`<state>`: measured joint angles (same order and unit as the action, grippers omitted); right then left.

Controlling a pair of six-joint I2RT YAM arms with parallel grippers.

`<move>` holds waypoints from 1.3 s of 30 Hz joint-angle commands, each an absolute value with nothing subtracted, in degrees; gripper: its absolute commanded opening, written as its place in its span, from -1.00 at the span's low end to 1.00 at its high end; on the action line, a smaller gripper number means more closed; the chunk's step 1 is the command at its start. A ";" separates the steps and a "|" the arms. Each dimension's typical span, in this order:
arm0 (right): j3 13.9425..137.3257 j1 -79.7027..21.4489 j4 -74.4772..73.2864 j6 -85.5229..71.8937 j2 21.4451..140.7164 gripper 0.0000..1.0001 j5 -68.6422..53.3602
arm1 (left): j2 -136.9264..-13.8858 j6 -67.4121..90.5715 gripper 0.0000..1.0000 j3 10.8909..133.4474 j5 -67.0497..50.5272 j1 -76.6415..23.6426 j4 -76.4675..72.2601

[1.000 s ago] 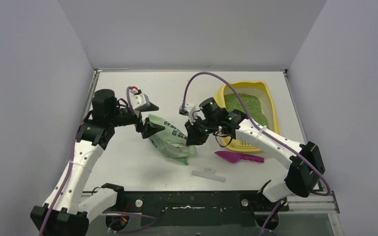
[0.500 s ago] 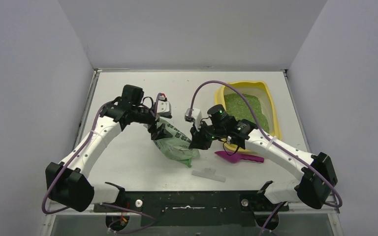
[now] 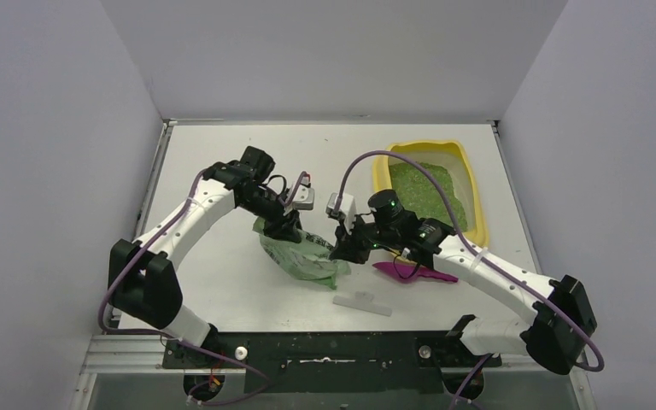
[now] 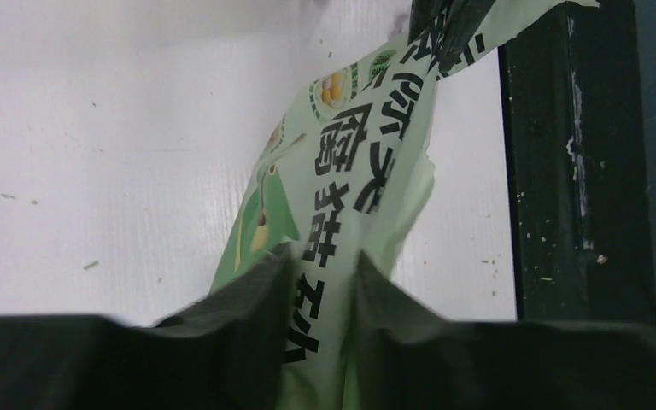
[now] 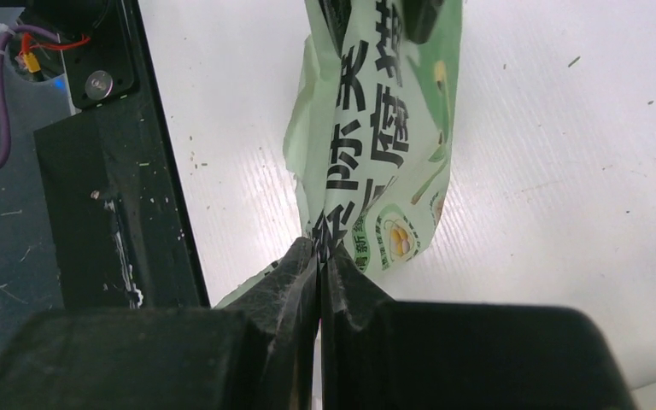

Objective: Fill the litter box with clean litter
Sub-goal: Close the cat litter bag at the center of the board.

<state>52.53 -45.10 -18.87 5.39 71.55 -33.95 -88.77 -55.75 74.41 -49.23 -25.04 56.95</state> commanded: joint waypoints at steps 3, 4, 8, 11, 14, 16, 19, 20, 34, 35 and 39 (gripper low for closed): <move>53.47 -45.00 -11.77 6.80 66.71 -0.87 -34.48 | -87.55 -55.67 -1.00 75.50 -41.51 -25.01 62.23; 53.58 -45.03 -12.88 6.38 66.71 -0.77 -34.50 | -86.64 -54.66 -1.00 74.97 -40.42 -24.92 61.81; 53.00 -45.04 -16.24 3.46 67.03 -0.09 -34.53 | -81.17 -52.49 -1.00 70.53 -38.33 -24.87 59.29; 53.16 -44.93 -18.42 1.90 68.52 0.08 -34.95 | -76.74 -51.58 -1.00 65.95 -38.36 -24.83 56.21; 54.61 -44.91 -21.68 0.25 70.83 0.16 -34.77 | -73.64 -50.48 -1.00 63.80 -38.43 -24.25 53.27; 55.21 -44.95 -23.01 -1.27 72.30 0.32 -35.49 | -73.29 -49.75 -1.00 64.07 -38.76 -23.67 52.66; 55.74 -45.09 -22.36 -4.52 73.29 0.48 -35.95 | -74.44 -48.60 -1.00 65.81 -40.00 -22.81 53.23; 55.66 -45.20 -21.29 -6.00 73.22 0.52 -35.93 | -75.08 -48.60 -1.00 66.55 -40.25 -22.69 53.92; 60.26 -48.27 -30.92 1.18 76.22 -0.59 -25.31 | -77.21 -49.62 -1.00 67.93 -42.51 -19.87 56.79; 60.31 -48.09 -31.83 2.49 75.63 -0.68 -24.31 | -76.99 -50.29 -1.00 67.70 -43.23 -19.01 56.82; 60.64 -47.77 -34.77 6.50 74.33 -0.86 -20.48 | -76.38 -53.49 -1.00 66.63 -44.97 -17.50 57.63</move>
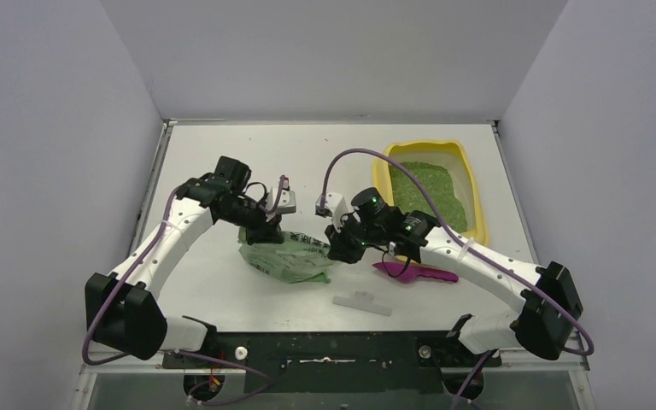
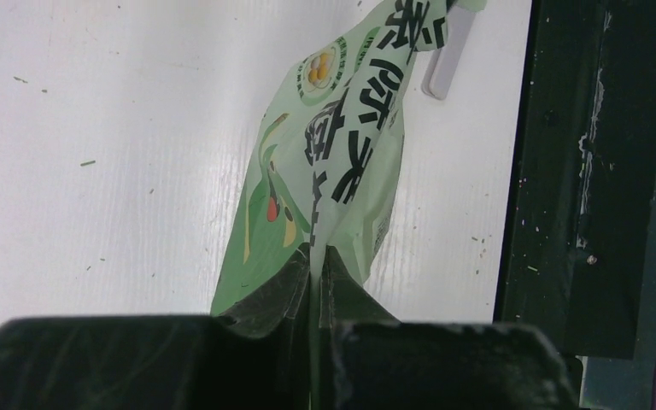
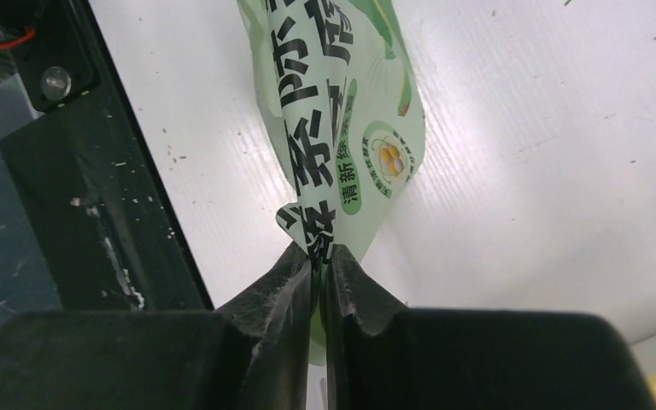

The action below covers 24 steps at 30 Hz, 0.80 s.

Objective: Fill the litter box with clean litter
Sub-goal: Close the cat litter bag at the center of the board.

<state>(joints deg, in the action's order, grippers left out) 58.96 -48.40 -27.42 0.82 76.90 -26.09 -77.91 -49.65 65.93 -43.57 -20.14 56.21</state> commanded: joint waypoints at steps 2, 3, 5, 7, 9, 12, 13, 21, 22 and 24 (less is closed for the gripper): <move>61.11 -48.11 -36.08 7.60 75.00 -0.78 -19.23 | -76.66 -54.74 -1.00 66.33 -44.88 -17.49 58.45; 61.90 -48.30 -37.84 7.95 76.00 -0.65 -17.92 | -76.83 -55.00 -1.00 66.32 -44.33 -17.49 58.77; 63.46 -48.34 -40.83 8.50 76.96 -0.48 -17.54 | -77.00 -55.04 -1.00 66.26 -43.32 -17.52 58.92; 63.50 -48.18 -40.97 7.87 76.85 -0.42 -15.77 | -76.93 -55.10 -1.00 66.21 -43.03 -17.45 58.92; 63.76 -48.24 -42.58 8.06 76.51 -0.39 -13.63 | -76.63 -55.22 -1.00 65.76 -42.39 -17.40 58.51; 64.23 -47.72 -43.03 6.34 75.49 -0.39 -12.55 | -76.30 -54.59 -1.00 65.30 -41.70 -17.40 57.71; 63.83 -47.46 -41.50 5.04 74.86 -0.43 -11.94 | -76.34 -54.50 -1.00 65.31 -41.89 -17.40 57.62; 56.88 -46.98 -27.01 -4.01 68.54 -0.09 -15.28 | -76.31 -53.55 -1.00 65.54 -42.62 -17.40 57.44; 55.93 -46.95 -25.41 -4.19 66.94 0.14 -16.69 | -76.29 -53.53 -1.00 65.56 -42.75 -17.40 57.40; 54.68 -46.94 -22.10 -4.09 64.13 0.49 -20.35 | -76.25 -53.48 -1.00 65.56 -42.84 -17.51 57.31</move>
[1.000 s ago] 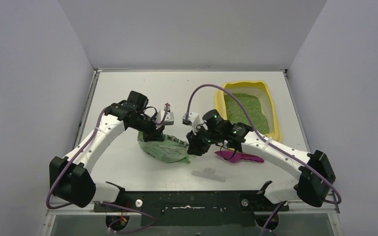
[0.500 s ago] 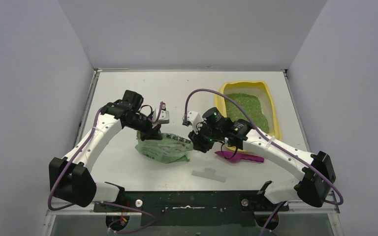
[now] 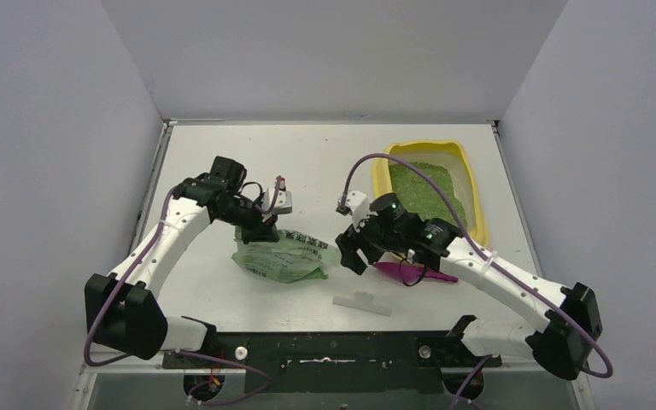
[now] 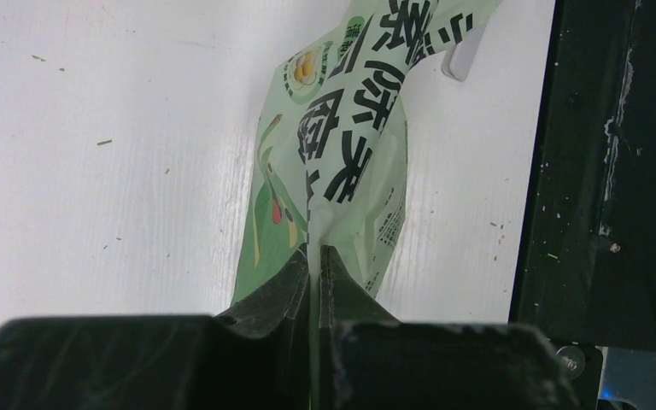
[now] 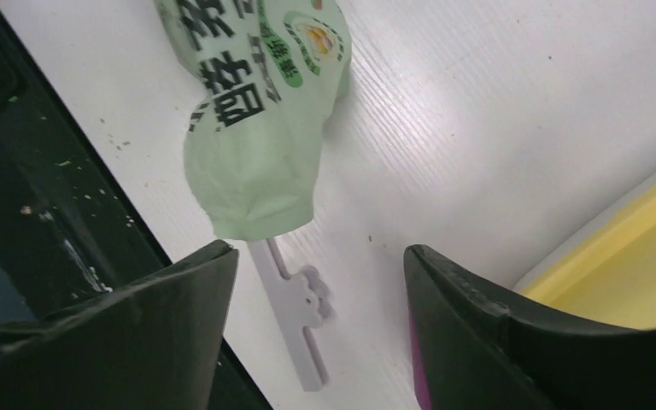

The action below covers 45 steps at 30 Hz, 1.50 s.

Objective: Fill the litter box with clean litter
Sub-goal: Close the cat litter bag at the center of the board.

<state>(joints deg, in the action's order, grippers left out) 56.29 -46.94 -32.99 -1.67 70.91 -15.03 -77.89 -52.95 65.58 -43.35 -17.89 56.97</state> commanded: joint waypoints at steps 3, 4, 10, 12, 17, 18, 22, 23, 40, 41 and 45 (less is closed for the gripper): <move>55.03 -47.08 -17.49 -6.11 63.50 0.69 -23.90 | -76.21 -53.26 -1.00 65.68 -43.06 -17.48 57.25; 55.61 -47.29 -16.34 -6.86 64.37 0.70 -24.80 | -76.27 -53.17 -1.00 65.66 -43.07 -17.49 57.31; 60.75 -50.19 -13.61 -6.67 74.94 0.66 -24.85 | -76.21 -52.92 -1.00 65.58 -43.30 -17.49 57.41; 62.45 -50.89 -15.21 -4.79 78.63 0.54 -24.79 | -76.05 -52.99 -1.00 65.48 -43.24 -17.41 57.42; 64.09 -48.15 -24.12 3.76 82.30 -0.35 -23.18 | -75.43 -52.95 -1.00 64.79 -43.18 -17.40 57.13; 63.87 -47.23 -25.21 5.17 82.08 -0.46 -23.89 | -75.35 -53.00 -1.00 64.76 -43.04 -17.40 57.08; 64.23 -44.66 -30.29 9.26 81.84 -0.62 -26.49 | -75.45 -53.41 -1.00 64.99 -42.98 -16.79 57.52; 64.73 -44.53 -31.90 10.18 82.14 -0.67 -27.08 | -75.49 -53.48 -1.00 65.03 -43.06 -16.67 57.64; 65.51 -44.04 -37.85 12.36 85.05 -0.76 -28.78 | -75.72 -53.75 -1.00 65.12 -42.96 -15.73 57.71; 65.54 -43.98 -37.40 11.96 84.88 -0.80 -28.97 | -75.68 -53.71 -1.00 65.09 -42.94 -15.73 57.73; 65.92 -43.94 -37.08 12.18 84.08 -1.00 -29.24 | -75.51 -53.68 -1.00 64.77 -42.82 -15.78 57.70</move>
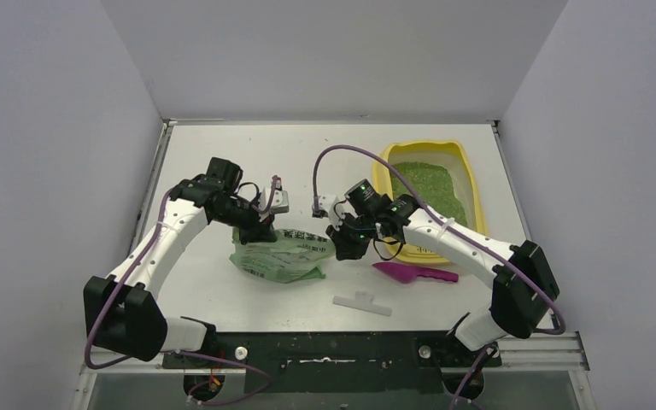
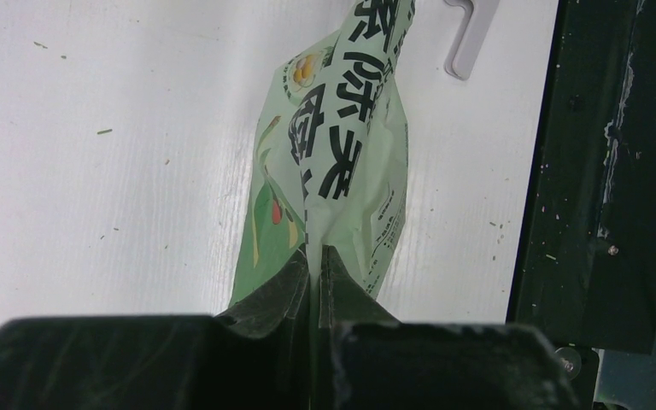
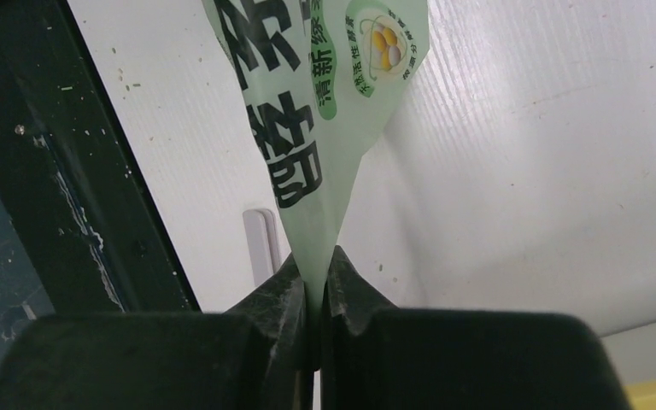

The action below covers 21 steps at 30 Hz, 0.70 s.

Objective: Fill the litter box with clean litter
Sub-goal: Close the cat litter bag at the center of the board, then pick up the clamp at the center of the board.

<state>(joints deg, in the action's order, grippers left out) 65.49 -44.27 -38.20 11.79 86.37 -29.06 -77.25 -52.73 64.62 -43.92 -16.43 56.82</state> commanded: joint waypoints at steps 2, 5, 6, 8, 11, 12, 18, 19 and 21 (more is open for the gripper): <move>65.54 -43.55 -37.21 12.45 83.16 -1.00 -28.57 | -75.21 -53.58 -1.00 64.44 -42.65 -15.76 57.41; 65.09 -42.62 -38.12 10.92 82.02 -0.65 -25.75 | -74.82 -53.25 -1.00 64.17 -42.29 -15.83 56.76; 64.90 -42.37 -37.91 9.51 81.37 -0.23 -24.60 | -74.68 -53.03 -1.00 64.20 -42.43 -15.82 56.60; 63.94 -41.95 -36.76 5.93 79.27 0.13 -22.56 | -74.52 -52.86 -1.00 64.42 -43.10 -15.87 56.45; 59.41 -41.92 -31.97 -2.17 73.36 0.45 -17.82 | -74.13 -51.64 -0.92 64.70 -43.14 -16.02 55.50; 57.52 -41.92 -30.08 -6.50 71.15 0.55 -16.32 | -74.03 -50.91 -0.79 64.65 -43.08 -16.13 54.93; 45.91 -42.00 -22.68 -17.23 60.10 0.81 -16.85 | -74.64 -49.37 -0.27 65.88 -43.13 -17.34 54.90; 44.72 -42.01 -22.86 -18.33 59.49 0.80 -16.86 | -74.76 -49.23 -0.24 66.31 -43.15 -17.55 54.88; 42.61 -42.08 -24.10 -19.49 59.52 0.74 -17.27 | -75.05 -48.42 -0.17 67.10 -43.20 -17.98 54.71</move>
<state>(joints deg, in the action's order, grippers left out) 46.06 -41.98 -27.66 -12.16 60.10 -18.44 -75.66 -49.82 64.10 -42.68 -17.15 55.99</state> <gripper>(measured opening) 0.896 0.389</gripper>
